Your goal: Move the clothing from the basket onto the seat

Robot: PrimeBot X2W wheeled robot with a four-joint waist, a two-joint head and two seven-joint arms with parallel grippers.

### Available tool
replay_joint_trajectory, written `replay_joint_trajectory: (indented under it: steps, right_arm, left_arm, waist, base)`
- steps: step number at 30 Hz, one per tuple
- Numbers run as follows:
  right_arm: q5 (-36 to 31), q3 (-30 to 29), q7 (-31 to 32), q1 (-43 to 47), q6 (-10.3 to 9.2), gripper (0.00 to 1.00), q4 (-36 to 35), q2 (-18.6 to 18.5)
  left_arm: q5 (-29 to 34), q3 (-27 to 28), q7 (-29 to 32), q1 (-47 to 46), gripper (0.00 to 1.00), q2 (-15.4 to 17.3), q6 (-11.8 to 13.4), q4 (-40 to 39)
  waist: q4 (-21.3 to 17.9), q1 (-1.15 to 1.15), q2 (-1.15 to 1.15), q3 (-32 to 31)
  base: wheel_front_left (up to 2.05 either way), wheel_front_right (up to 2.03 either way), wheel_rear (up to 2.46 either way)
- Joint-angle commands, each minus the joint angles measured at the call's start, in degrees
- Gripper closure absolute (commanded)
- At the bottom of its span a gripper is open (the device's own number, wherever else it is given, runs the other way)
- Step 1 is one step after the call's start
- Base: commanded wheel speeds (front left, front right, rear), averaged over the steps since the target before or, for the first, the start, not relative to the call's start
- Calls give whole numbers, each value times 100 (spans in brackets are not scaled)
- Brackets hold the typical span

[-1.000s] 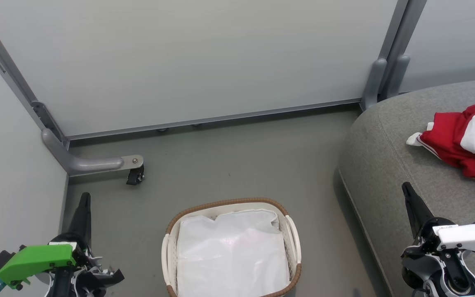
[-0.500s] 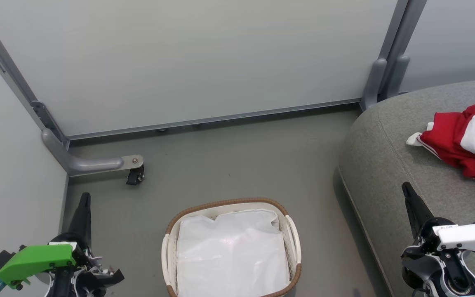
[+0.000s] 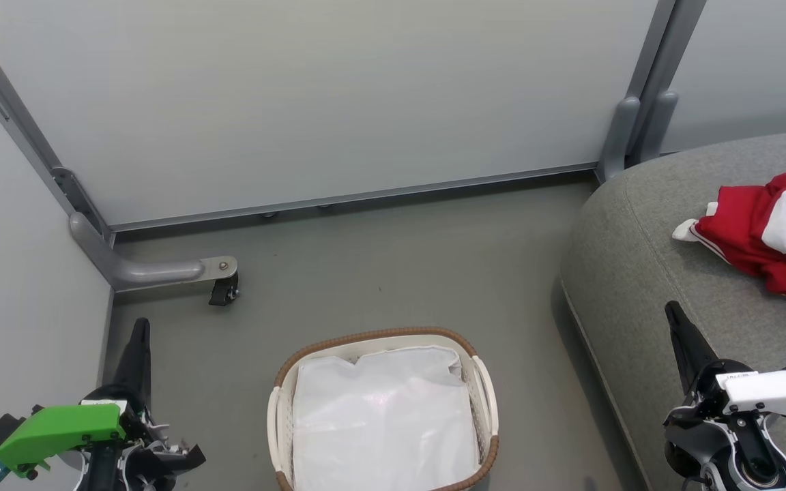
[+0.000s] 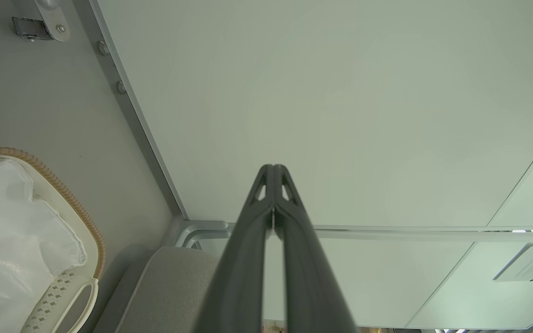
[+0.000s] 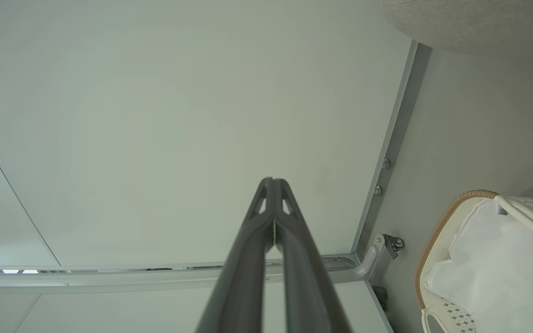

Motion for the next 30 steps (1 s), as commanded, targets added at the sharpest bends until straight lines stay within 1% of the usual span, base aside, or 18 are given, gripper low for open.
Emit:
replay_joint_trajectory:
  steps: [1, 30]
  right_arm:
    - [17, -13, 8, 60, 0, 100, -18, -36]
    - [18, -12, 8, 61, 0, 100, -18, -36]
  left_arm:
    - [-17, 13, 18, -62, 100, 38, -33, -10]
    - [-17, 12, 17, -62, 100, 38, -33, -11]
  waist:
    - [0, 0, 0, 0]
    - [0, 0, 0, 0]
  base:
    - [0, 0, 0]
    - [0, 0, 0]
